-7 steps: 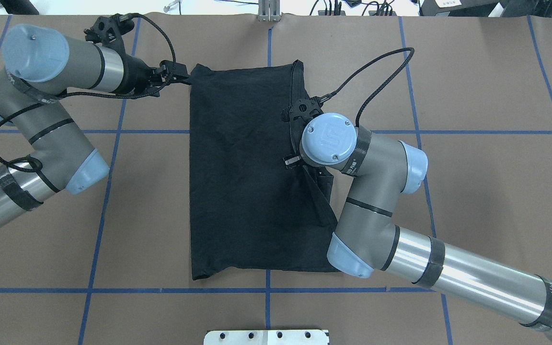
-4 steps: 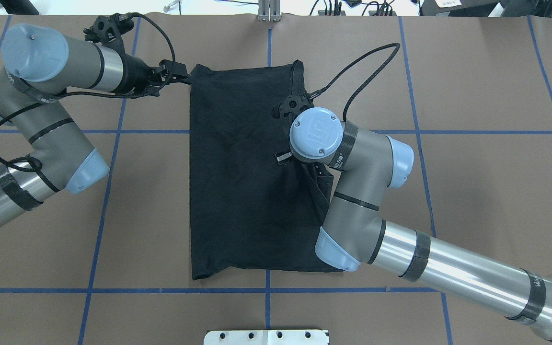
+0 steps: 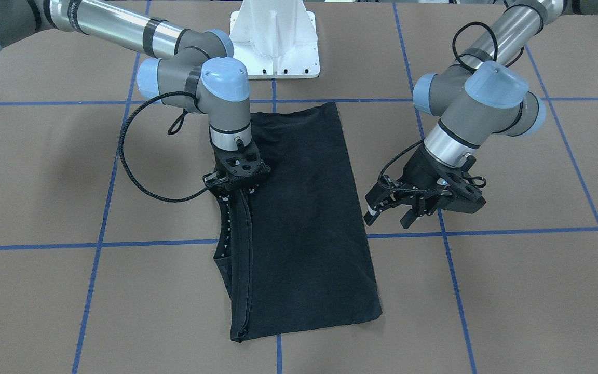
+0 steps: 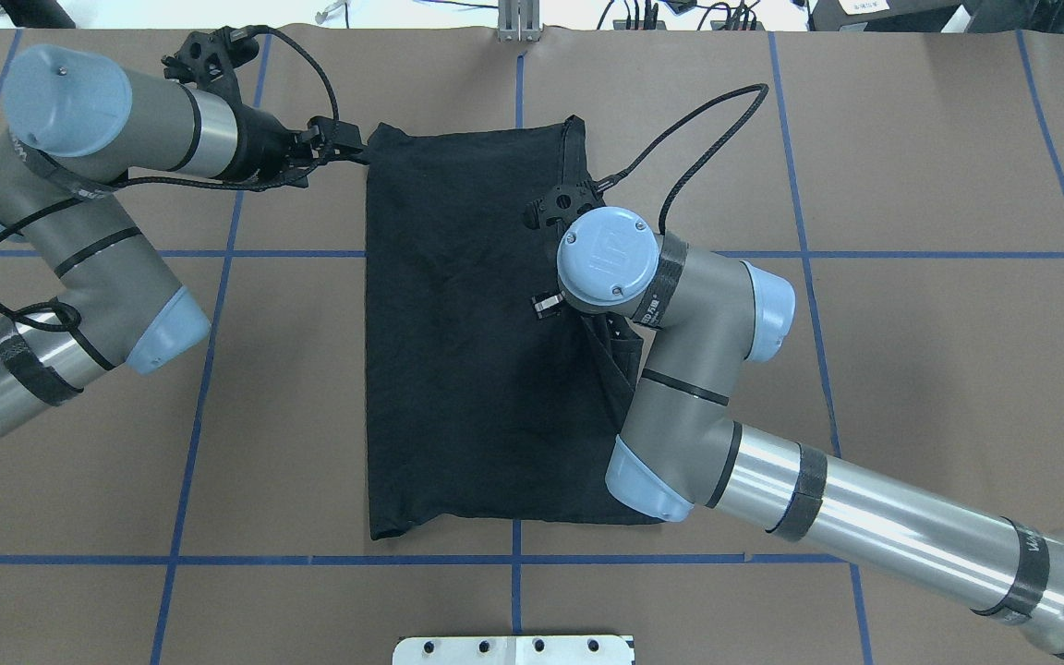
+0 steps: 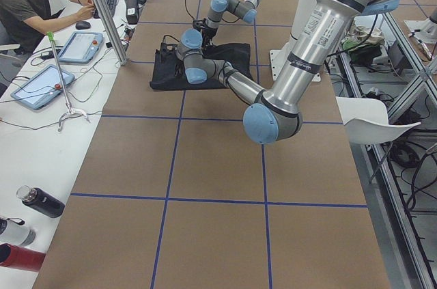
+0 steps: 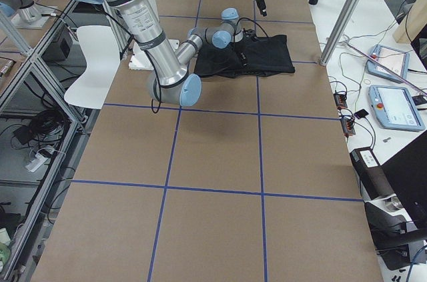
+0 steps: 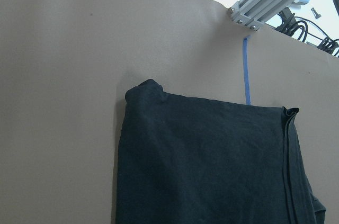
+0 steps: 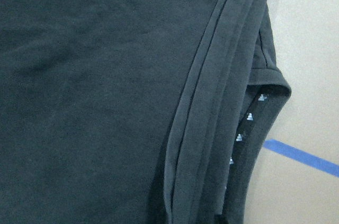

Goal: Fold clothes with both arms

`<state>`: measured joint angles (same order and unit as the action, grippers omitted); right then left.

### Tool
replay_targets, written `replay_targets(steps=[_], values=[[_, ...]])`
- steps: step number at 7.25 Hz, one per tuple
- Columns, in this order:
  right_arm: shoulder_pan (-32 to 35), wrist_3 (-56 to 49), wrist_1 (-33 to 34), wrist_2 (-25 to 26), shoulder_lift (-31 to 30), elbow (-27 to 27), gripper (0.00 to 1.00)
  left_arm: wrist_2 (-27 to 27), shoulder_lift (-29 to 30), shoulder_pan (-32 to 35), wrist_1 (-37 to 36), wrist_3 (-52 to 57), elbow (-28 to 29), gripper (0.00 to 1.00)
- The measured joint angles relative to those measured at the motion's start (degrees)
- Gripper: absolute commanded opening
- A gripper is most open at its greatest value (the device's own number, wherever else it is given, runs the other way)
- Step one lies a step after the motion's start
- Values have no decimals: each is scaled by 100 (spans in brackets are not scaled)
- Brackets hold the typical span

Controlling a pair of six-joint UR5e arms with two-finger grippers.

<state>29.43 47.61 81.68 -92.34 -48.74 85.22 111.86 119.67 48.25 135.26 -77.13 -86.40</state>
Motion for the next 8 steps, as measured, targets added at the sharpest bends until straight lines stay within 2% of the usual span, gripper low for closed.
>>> replay_targets(steps=[3,7,8], values=[[-7,18,-3,-94,11,-38,33,2,-1,0,0,5,0,100],[-8,28,-13,-136,4,-39,0,91,-2,11,-32,-5,-30,100],[-8,31,-22,-155,-5,-36,0,104,0,14,-34,-9,-41,100]])
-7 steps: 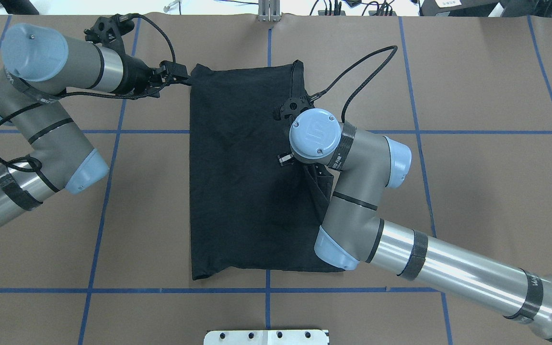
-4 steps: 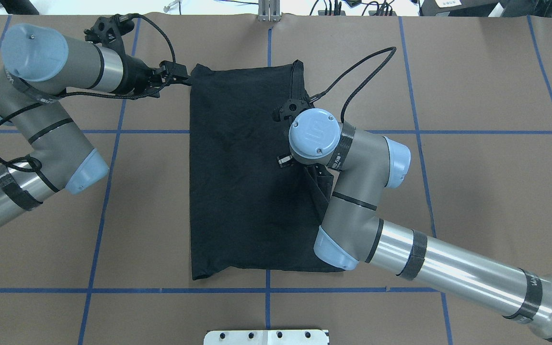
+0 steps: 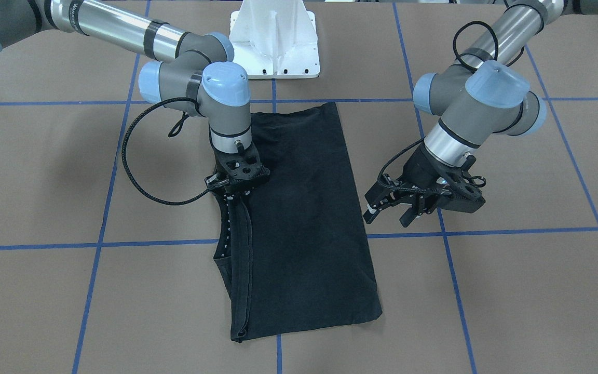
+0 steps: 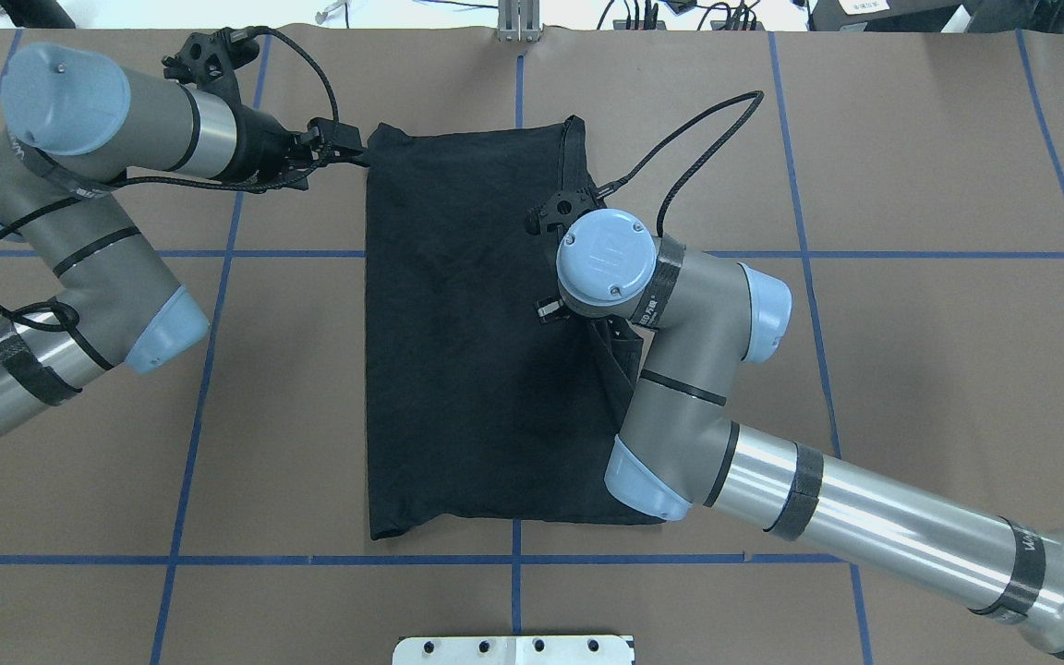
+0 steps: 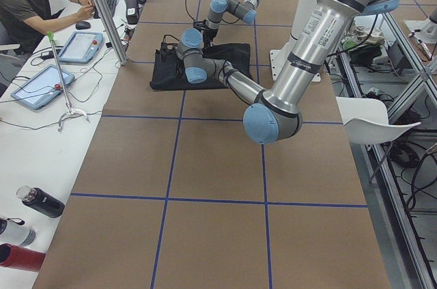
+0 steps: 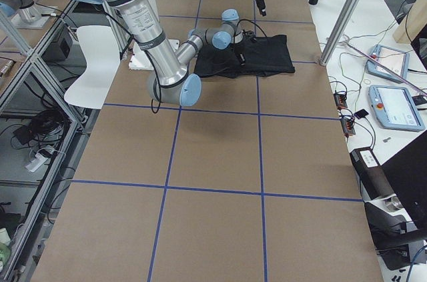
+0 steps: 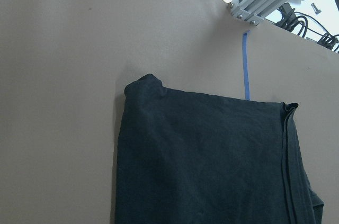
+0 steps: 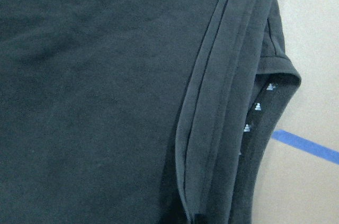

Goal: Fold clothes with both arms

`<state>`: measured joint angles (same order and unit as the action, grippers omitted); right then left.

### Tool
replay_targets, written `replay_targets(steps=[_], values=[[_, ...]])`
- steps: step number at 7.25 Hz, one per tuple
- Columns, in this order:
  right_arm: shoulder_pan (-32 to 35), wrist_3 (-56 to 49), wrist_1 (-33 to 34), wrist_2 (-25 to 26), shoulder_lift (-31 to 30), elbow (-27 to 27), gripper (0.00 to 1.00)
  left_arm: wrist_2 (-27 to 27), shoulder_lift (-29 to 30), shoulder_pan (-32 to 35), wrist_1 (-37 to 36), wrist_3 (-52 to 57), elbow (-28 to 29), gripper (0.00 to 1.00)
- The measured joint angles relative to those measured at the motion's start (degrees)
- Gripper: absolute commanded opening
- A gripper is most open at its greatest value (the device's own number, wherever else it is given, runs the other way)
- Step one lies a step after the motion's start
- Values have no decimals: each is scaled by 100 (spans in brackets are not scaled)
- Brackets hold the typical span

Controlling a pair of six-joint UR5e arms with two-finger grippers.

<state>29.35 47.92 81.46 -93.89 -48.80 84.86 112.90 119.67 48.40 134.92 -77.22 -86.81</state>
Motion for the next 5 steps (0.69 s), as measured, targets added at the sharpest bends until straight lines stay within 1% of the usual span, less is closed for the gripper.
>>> replay_targets(steps=[3,5], values=[[64,6,-85,-114,-38,80,0,5,2,3,-1,-3,-3,100],[192,-27,-116,-373,-326,348,0,8,1,3,-1,-3,-3,100]])
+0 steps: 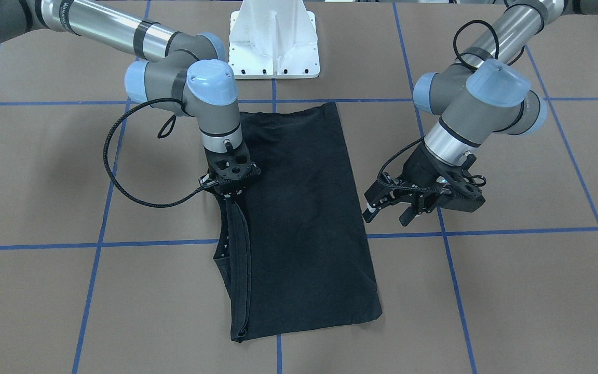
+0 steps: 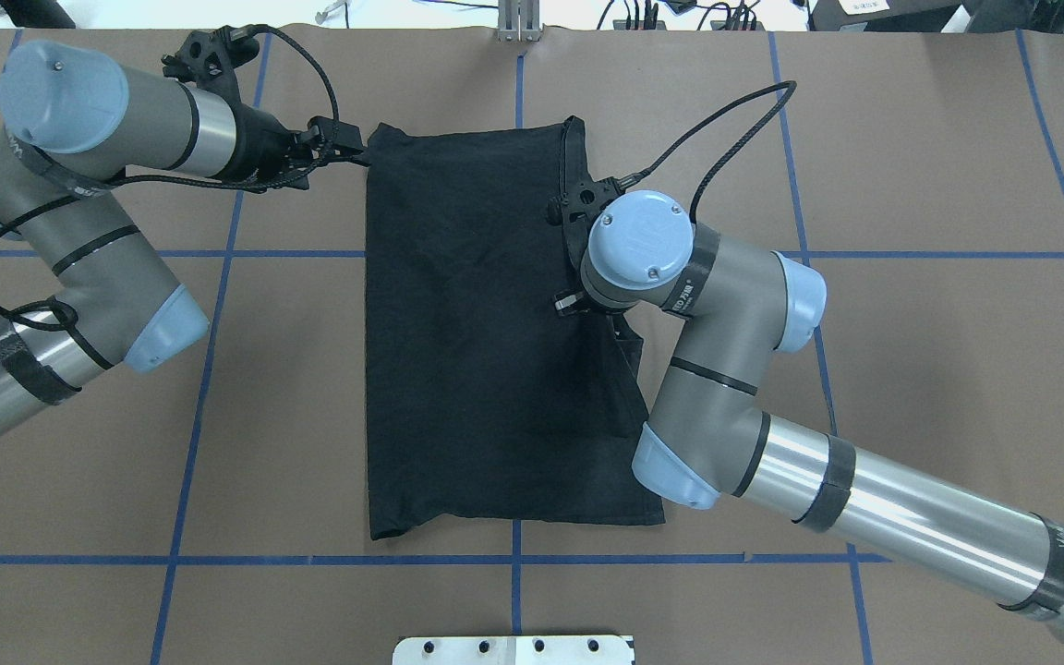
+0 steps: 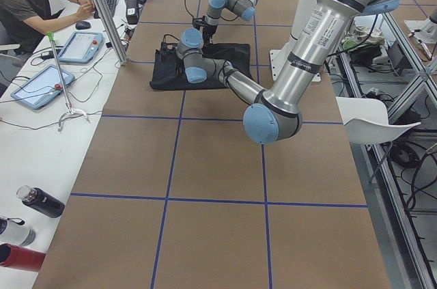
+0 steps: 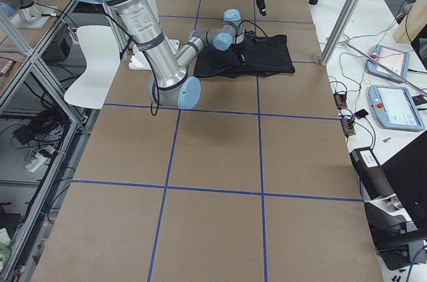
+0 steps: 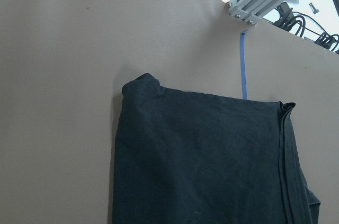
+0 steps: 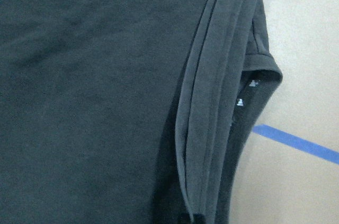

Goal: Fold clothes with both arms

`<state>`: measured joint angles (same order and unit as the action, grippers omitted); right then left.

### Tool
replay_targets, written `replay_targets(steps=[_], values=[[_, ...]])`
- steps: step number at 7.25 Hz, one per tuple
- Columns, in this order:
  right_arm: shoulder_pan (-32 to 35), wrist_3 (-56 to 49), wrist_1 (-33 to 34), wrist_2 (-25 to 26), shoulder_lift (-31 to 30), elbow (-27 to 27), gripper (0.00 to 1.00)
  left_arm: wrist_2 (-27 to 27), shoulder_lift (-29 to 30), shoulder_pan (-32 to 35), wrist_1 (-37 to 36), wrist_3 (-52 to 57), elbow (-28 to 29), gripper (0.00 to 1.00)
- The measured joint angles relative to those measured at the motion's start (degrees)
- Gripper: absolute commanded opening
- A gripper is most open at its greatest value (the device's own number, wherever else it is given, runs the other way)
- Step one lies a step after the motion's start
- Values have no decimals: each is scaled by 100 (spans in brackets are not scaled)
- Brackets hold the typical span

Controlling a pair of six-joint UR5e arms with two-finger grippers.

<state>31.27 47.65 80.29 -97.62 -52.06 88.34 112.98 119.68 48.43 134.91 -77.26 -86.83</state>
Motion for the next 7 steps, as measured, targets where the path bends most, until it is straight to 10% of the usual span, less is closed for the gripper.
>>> replay_targets(steps=[3,4,5,7], values=[[50,10,3,-70,-409,336,3,-4,8,-7,0,-16,-2,100],[56,30,5,-72,-437,352,80,-4,10,-8,0,-22,-4,100],[69,48,9,-77,-446,355,100,-4,11,-8,0,-25,-3,100],[126,55,7,-88,-449,358,100,-4,15,-9,0,-26,-3,100]])
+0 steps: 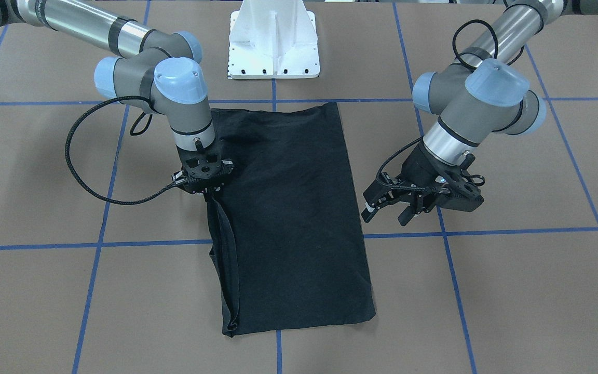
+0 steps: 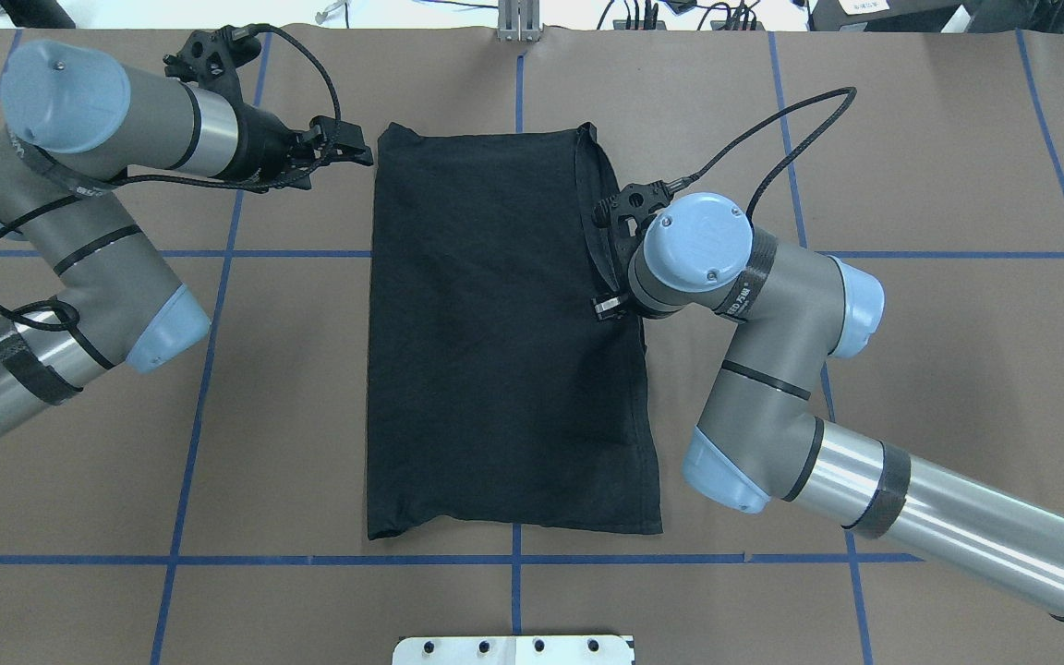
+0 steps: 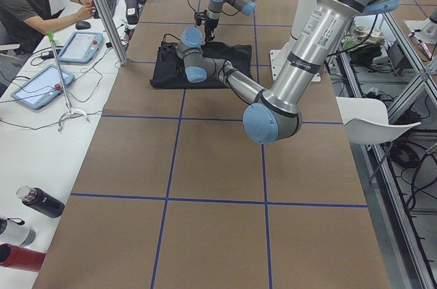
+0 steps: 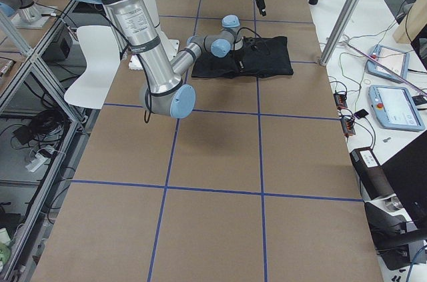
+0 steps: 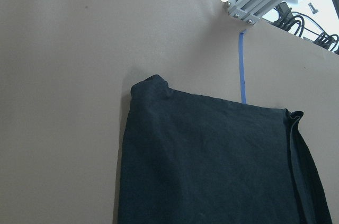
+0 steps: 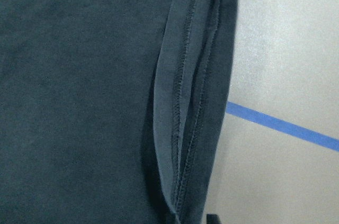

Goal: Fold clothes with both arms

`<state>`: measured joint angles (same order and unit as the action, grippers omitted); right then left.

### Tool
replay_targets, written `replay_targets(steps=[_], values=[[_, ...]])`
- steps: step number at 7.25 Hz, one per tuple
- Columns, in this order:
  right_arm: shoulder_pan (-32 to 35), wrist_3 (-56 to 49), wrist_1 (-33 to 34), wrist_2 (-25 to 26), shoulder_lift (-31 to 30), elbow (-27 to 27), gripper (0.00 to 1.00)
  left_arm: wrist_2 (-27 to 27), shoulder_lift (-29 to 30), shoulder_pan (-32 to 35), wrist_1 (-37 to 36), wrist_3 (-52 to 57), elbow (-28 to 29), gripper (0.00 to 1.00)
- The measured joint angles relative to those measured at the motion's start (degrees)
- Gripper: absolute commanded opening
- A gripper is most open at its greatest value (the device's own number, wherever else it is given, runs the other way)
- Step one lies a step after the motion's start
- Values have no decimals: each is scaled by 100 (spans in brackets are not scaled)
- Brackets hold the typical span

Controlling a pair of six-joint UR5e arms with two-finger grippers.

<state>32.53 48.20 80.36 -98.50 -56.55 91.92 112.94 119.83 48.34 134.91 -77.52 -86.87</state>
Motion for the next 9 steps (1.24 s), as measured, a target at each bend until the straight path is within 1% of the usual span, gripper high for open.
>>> replay_targets(steps=[3,6,9], values=[[51,-2,5,13,60,-75,100,0,4,-3,0,0,3,100],[74,-37,-15,53,352,-547,100,2,0,-4,2,1,6,100],[216,-84,-29,49,548,-871,100,0,0,-3,10,3,10,100]])
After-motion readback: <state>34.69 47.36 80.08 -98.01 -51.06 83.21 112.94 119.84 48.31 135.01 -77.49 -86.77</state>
